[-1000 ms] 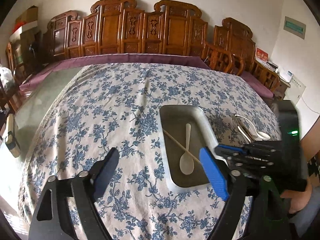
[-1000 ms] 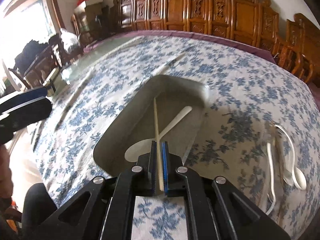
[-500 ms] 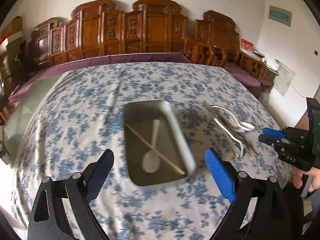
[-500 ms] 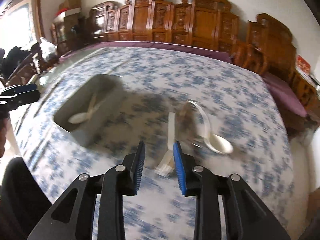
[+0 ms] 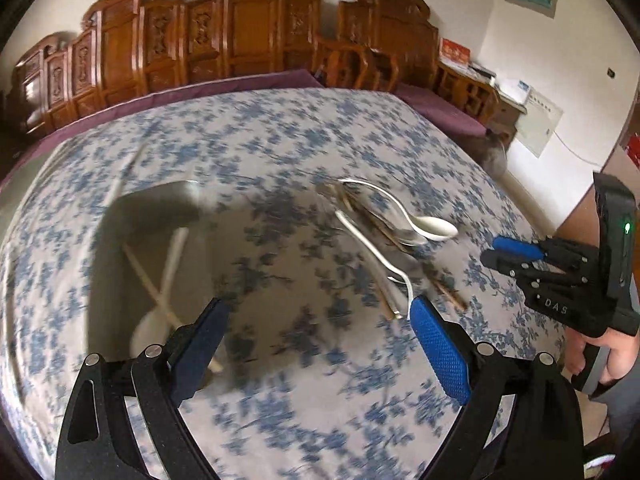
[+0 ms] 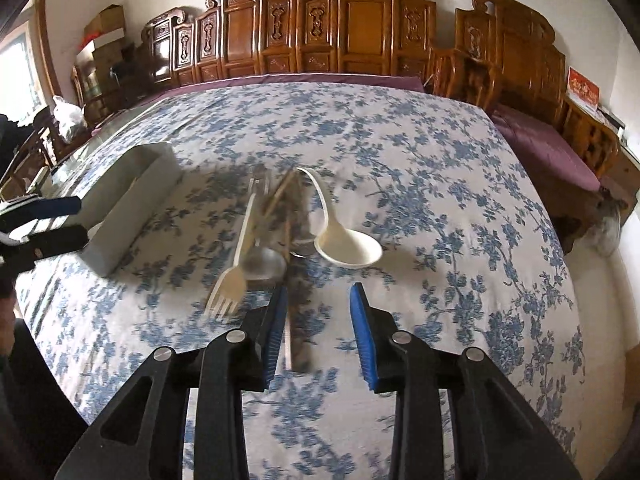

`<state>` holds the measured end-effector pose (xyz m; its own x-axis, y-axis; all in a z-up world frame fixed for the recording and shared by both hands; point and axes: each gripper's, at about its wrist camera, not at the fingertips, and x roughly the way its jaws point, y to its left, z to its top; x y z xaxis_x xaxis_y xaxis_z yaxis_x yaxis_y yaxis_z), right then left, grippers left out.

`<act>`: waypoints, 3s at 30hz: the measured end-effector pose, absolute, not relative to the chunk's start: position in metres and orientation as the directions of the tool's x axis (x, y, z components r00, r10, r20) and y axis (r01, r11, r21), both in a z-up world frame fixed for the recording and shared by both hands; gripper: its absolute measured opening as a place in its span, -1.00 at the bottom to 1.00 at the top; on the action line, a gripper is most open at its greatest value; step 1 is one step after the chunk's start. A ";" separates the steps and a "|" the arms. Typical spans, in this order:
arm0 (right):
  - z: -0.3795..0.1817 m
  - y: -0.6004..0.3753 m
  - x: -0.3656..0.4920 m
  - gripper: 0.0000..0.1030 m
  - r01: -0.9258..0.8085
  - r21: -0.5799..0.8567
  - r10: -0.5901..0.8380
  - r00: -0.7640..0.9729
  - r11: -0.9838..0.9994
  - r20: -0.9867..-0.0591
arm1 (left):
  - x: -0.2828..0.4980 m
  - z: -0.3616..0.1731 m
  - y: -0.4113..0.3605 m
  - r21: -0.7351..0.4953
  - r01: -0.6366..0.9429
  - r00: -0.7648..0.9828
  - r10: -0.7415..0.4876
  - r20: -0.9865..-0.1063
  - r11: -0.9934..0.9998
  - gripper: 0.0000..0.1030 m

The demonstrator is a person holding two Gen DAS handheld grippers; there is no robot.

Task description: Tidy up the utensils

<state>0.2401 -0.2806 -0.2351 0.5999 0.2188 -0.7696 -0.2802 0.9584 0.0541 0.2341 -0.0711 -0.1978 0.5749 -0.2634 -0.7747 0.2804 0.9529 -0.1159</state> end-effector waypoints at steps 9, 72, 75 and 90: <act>-0.243 -0.306 0.261 -0.32 -0.284 0.060 0.225 0.595 0.957 -0.771 | 0.262 -0.230 -0.128 -0.120 0.333 0.499 -0.283 -0.819 0.935 0.41; -0.267 -0.260 0.344 -0.92 -0.308 0.035 0.189 0.485 0.951 -0.854 | 0.253 -0.210 -0.108 -0.185 0.363 0.486 -0.355 -0.799 0.913 -0.92; -0.254 -0.259 0.330 -0.92 -0.315 0.005 0.175 0.512 0.949 -0.841 | 0.248 -0.205 -0.107 -0.180 0.364 0.490 -0.352 -0.798 0.914 -0.93; -0.199 -0.249 0.276 -0.92 -0.314 0.005 0.190 0.559 0.949 -0.807 | 0.217 -0.155 -0.082 -0.167 0.361 0.544 -0.353 -0.761 0.917 -0.92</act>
<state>0.2762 -0.2485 -0.1989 0.5595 0.1896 -0.8069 -0.3145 0.9492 0.0050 0.2173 -0.0819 -0.1550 0.5443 -0.3529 -0.7610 0.3613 0.9174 -0.1670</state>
